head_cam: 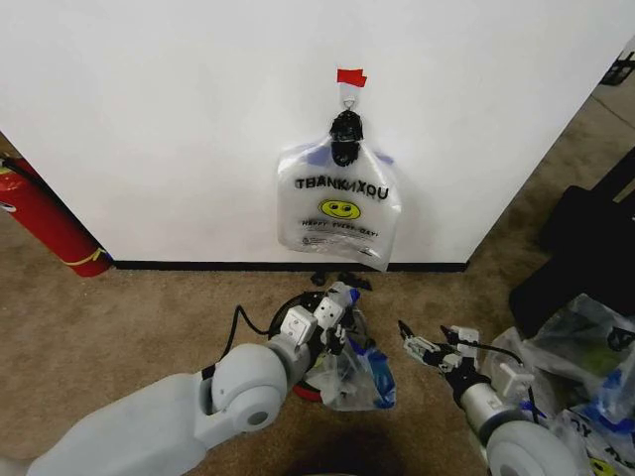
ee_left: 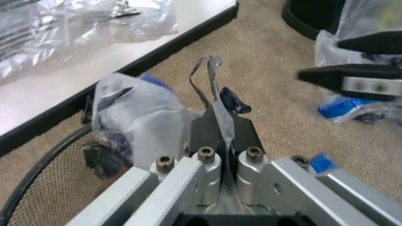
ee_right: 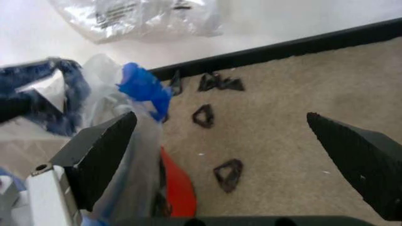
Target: Pick up the garbage bag from the wall and place it over the trash bin.
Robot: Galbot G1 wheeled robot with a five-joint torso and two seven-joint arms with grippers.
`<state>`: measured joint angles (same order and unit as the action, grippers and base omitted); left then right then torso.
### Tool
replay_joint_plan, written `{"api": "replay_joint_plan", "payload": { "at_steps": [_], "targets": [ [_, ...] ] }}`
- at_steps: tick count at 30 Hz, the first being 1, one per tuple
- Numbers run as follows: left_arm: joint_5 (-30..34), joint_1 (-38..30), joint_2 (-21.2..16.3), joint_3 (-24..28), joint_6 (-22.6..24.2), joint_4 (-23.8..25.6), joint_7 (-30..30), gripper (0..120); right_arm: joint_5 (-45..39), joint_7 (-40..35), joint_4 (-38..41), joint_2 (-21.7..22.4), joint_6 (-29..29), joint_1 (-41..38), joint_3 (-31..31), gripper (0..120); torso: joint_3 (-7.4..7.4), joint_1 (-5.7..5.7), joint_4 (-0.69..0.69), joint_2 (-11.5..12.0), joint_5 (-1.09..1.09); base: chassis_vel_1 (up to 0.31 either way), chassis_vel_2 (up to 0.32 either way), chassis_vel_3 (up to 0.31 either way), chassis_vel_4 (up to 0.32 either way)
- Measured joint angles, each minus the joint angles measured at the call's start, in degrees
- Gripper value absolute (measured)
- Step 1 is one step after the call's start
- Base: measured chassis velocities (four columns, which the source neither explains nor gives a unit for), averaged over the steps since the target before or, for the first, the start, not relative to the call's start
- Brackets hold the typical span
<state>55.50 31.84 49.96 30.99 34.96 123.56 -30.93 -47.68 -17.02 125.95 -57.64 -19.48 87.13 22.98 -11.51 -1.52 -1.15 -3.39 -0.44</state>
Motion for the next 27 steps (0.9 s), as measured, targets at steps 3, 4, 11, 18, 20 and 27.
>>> {"api": "replay_joint_plan", "payload": {
  "at_steps": [3,4,11,18,20,27],
  "targets": [
    [-0.32,0.39,-0.43,-0.4,-0.04,0.21,0.08,0,-3.27,-1.62,-0.89,0.97,-2.76,-3.3,-2.01,100,0.0,0.0,0.07,0.0,-0.02,0.0,0.0,0.0,0.0],
    [-0.45,0.83,-0.61,-1.07,-0.06,0.34,0.11,0,-5.43,-1.97,-1.38,1.41,-4.0,-4.92,-2.73,100,0.0,0.0,0.09,0.01,-0.02,0.0,0.0,0.0,0.0],
    [-0.44,2.01,-1.59,-3.0,-0.07,0.82,0.2,0,-11.06,-1.26,-4.26,2.22,-8.8,-11.17,-6.73,100,0.0,0.0,0.05,0.0,-0.02,0.0,0.0,0.0,0.0],
    [-0.3,2.74,-1.89,-4.12,-0.06,1.63,0.2,0,-12.71,-3.67,-7.75,0.11,-11.57,-17.53,-12.15,100,-0.01,0.0,0.05,0.0,-0.02,0.0,0.0,0.0,0.0],
    [-0.42,3.4,-2.3,-4.76,-0.04,2.23,0.27,0,-12.6,-5.07,-9.37,-0.87,-12.76,-20.06,-14.03,100,0.0,0.0,0.05,0.0,-0.02,0.0,0.0,0.0,0.0],
    [-0.53,4.8,-2.93,-5.85,0.06,2.97,0.59,0,-13.22,-6.74,-11.81,-2.3,-14.48,-23.15,-16.32,93,0.0,0.0,0.05,0.0,-0.03,0.0,0.0,0.0,0.0]
  ]
}}
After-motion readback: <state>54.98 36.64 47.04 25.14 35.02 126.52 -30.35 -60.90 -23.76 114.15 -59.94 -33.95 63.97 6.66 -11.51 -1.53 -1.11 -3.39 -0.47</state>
